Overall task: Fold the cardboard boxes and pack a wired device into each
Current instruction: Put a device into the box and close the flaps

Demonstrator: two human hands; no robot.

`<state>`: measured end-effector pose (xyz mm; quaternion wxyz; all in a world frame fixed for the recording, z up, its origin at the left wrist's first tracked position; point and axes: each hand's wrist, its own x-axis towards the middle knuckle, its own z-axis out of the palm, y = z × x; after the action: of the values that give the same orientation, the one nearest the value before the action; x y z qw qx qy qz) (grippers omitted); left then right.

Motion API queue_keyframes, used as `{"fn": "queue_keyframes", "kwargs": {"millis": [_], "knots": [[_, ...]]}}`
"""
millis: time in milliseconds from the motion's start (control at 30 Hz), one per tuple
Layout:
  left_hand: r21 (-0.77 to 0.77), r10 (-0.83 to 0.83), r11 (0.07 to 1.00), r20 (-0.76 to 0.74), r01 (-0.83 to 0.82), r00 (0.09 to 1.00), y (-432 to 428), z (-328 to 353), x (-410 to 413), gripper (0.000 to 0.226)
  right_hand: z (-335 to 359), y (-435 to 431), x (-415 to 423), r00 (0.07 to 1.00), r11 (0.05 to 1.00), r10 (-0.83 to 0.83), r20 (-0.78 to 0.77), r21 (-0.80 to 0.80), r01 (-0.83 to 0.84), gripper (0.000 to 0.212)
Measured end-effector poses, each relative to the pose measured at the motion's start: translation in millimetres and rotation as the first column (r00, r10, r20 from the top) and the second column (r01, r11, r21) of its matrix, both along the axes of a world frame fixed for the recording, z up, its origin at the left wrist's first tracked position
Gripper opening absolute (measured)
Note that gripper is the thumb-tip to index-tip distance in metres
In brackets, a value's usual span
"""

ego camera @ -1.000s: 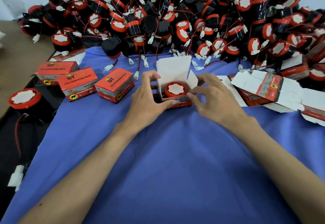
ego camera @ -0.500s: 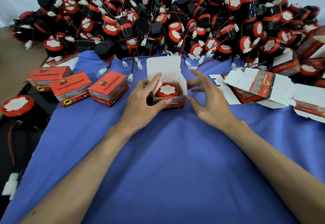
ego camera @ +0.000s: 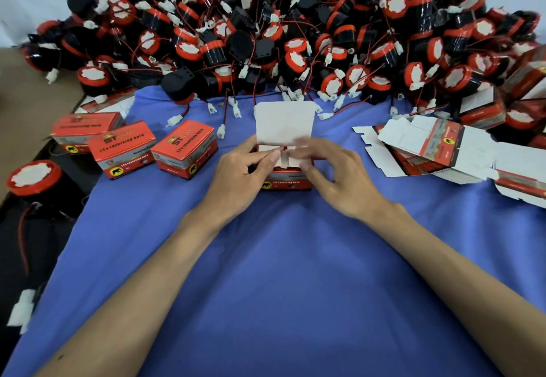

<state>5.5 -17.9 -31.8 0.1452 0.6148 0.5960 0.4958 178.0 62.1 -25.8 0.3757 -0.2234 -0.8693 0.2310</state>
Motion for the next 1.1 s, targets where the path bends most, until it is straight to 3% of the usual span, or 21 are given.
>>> {"fn": "queue_keyframes", "kwargs": {"millis": [100, 200, 267, 400, 533, 600, 767, 1100], "knots": [[0.086, 0.007, 0.996, -0.036, -0.004, 0.999, 1, 1, 0, 0.021, 3, -1, -1, 0.994, 0.951, 0.023, -0.108, -0.304, -0.055, 0.066], [0.119, 0.084, 0.989, -0.010, -0.082, 0.996, 0, -2, 2, 0.011, 2, 2, -2, 0.982, 0.913, 0.036, -0.185, -0.394, -0.107, 0.052], [0.093, 0.104, 0.989, 0.113, -0.115, 0.988, -2, 0, 4, 0.036, 4, 2, -4, 0.971, 0.887, 0.011, -0.238, -0.446, -0.119, 0.034], [0.117, 0.056, 0.990, 0.168, -0.076, 0.984, -3, 1, 4, 0.065, 6, -1, -9, 0.955, 0.850, -0.024, -0.296, -0.509, -0.137, 0.037], [0.059, -0.016, 0.998, 0.120, 0.009, 0.993, -6, 5, 4, 0.037, 4, -2, -11, 0.942, 0.855, -0.075, -0.327, -0.507, -0.108, 0.016], [0.054, -0.030, 0.998, 0.128, 0.024, 0.991, -6, 6, 3, 0.036, 4, -3, -10, 0.940, 0.842, -0.060, -0.335, -0.523, -0.132, 0.008], [0.038, -0.013, 0.999, 0.109, 0.009, 0.994, -5, 6, 2, 0.029, 4, -7, -7, 0.966, 0.857, -0.021, -0.257, -0.502, -0.115, 0.021], [0.188, 0.008, 0.982, -0.142, 0.019, 0.990, -3, 3, -8, 0.025, 0, -3, -6, 0.972, 0.927, -0.083, -0.219, -0.374, -0.005, 0.024]]}}
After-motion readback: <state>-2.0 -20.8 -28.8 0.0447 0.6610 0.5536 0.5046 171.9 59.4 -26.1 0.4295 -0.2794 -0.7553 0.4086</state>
